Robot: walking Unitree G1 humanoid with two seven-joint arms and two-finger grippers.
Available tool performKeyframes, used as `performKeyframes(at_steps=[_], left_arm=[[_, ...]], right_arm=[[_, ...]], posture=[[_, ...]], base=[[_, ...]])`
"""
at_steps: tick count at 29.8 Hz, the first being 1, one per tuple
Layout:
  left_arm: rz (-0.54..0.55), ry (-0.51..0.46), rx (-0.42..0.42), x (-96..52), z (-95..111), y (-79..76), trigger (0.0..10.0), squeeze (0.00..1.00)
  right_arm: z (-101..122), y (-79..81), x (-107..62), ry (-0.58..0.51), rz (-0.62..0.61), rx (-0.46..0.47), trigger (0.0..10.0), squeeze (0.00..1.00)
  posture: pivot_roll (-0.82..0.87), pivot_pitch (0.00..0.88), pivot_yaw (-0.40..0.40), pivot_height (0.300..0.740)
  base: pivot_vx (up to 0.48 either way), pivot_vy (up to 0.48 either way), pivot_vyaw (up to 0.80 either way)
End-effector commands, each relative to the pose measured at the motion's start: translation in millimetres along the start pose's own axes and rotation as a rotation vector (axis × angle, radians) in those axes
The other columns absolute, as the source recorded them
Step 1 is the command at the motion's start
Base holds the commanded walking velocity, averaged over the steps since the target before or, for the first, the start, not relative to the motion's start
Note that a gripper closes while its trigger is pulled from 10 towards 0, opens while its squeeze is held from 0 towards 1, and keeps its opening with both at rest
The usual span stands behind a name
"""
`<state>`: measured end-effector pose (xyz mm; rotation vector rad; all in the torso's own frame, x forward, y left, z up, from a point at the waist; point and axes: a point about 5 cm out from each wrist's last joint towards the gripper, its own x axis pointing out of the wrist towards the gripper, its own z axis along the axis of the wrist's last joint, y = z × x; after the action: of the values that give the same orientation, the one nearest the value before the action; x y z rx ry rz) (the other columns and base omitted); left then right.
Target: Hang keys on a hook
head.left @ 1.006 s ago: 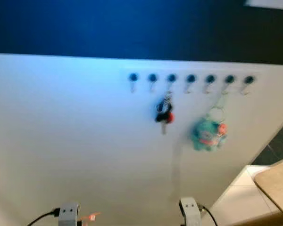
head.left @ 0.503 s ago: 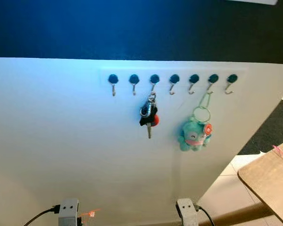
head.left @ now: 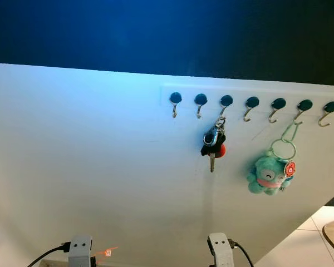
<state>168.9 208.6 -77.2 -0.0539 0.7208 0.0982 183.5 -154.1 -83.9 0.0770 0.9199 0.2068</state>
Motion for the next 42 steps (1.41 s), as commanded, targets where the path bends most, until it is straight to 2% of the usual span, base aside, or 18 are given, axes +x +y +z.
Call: performKeyframes(at_steps=[1,11,23,26,30,33,42], left_arm=[[0.005,0.023,0.014,-1.6,-3.8,3.8,10.0,0.0],[-0.011,0.026,0.005,-1.7,-4.4,3.0,10.0,0.0],[-0.017,0.024,0.0,-1.5,-4.3,1.3,10.0,0.0],[-0.007,0.003,-0.015,-1.5,-2.6,1.5,10.0,0.0],[-0.033,0.005,0.013,-1.4,-2.2,0.3,10.0,0.0],[-0.038,0.009,0.058,-2.2,-2.9,2.0,10.0,0.0],[-0.04,0.022,0.046,-5.2,-7.7,6.6,10.0,0.0]], right_arm=[[-3.7,-2.9,-1.3,0.011,-0.016,0.023,10.0,0.0],[-4.4,-2.5,-1.4,0.009,-0.015,0.023,10.0,0.0],[-2.9,-2.5,-1.1,0.007,-0.011,0.016,10.0,0.0],[-2.2,-1.8,-0.8,0.006,-0.008,0.015,10.0,0.0],[-1.7,-1.0,-0.5,0.005,-0.005,0.015,10.0,0.0],[-1.4,-0.6,-0.3,0.004,-0.004,0.017,10.0,0.0],[-2.9,-0.3,-0.6,0.005,-0.006,0.026,10.0,0.0]], posture=[[0.11,0.0,-0.051,0.74],[0.11,0.0,-0.048,0.74],[0.11,0.0,-0.054,0.74],[0.11,0.0,-0.056,0.74],[0.11,0.0,-0.056,0.74],[0.12,0.0,-0.054,0.74],[0.11,0.0,-0.047,0.74]], base=[[0.0,0.0,0.0],[0.0,0.0,0.0],[0.0,0.393,0.0],[0.0,0.0,0.0],[0.0,0.0,0.0],[0.0,-0.48,0.0],[0.0,-0.48,0.0]])
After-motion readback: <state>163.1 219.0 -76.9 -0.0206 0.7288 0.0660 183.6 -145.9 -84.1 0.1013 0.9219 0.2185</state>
